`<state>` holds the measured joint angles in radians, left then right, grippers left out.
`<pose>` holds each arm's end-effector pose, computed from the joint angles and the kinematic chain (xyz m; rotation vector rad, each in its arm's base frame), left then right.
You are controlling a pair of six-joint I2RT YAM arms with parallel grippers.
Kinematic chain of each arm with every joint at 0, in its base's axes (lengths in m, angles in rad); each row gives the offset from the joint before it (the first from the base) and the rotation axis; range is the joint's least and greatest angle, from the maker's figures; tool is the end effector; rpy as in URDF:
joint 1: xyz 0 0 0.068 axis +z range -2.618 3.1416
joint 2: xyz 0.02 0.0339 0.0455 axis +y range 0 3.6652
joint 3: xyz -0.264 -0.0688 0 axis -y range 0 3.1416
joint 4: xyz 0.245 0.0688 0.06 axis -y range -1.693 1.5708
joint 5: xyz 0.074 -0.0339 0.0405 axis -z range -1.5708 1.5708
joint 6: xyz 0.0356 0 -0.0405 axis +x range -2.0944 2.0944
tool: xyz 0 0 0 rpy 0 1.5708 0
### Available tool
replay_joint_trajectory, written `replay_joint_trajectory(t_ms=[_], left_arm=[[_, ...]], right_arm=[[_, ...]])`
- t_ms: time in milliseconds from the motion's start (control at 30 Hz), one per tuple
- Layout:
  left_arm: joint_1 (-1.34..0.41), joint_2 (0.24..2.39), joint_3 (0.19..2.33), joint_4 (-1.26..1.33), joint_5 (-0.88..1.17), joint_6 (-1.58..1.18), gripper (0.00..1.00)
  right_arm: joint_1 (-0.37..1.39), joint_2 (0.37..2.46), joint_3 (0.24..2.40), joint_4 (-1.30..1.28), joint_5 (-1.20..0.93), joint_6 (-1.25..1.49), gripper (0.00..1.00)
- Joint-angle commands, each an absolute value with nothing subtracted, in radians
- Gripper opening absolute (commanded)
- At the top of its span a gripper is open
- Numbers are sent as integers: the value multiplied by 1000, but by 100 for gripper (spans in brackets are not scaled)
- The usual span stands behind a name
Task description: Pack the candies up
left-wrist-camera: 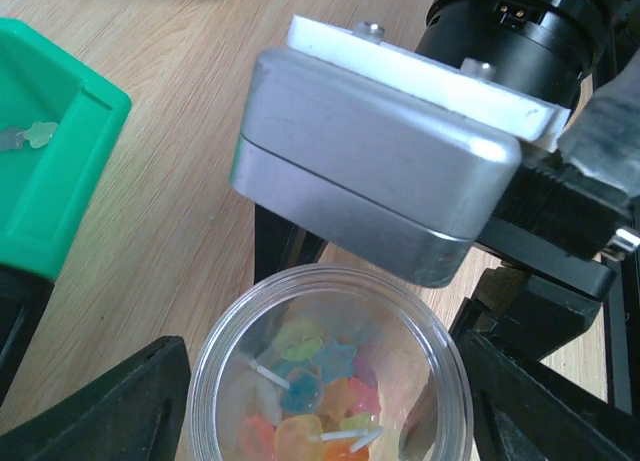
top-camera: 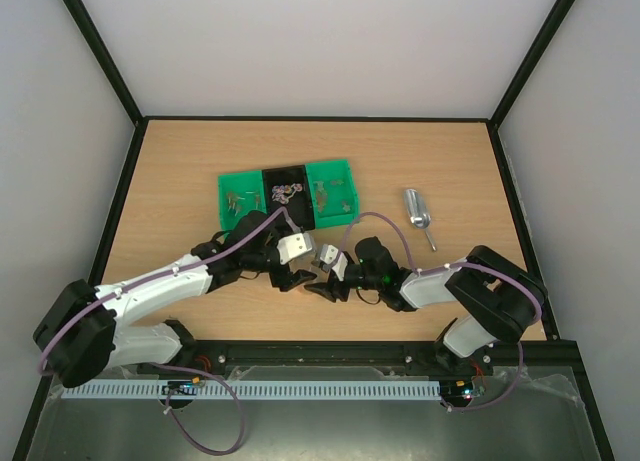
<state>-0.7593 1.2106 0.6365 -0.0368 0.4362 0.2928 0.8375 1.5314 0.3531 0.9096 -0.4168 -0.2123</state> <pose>0.1726 -0.1846 0.2169 1.3222 1.7724 -0.7380 0.1643 0.2039 0.1456 -1.1985 1.4681 0.8149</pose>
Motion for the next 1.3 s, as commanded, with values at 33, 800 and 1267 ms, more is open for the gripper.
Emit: replay_joint_trajectory(t_ms=[33,800,1267], left_arm=[[-757,1225,646,-46,447,356,76],[-647,1383,911,-449,733,854,83],[-739,1265,699,-21,457,317,90]], right_arm=[[839,1542,364,881,-422,-222,52],[839,1533,361,861,-430,-237,50],[839,1535,359,889,-357,-146,51]])
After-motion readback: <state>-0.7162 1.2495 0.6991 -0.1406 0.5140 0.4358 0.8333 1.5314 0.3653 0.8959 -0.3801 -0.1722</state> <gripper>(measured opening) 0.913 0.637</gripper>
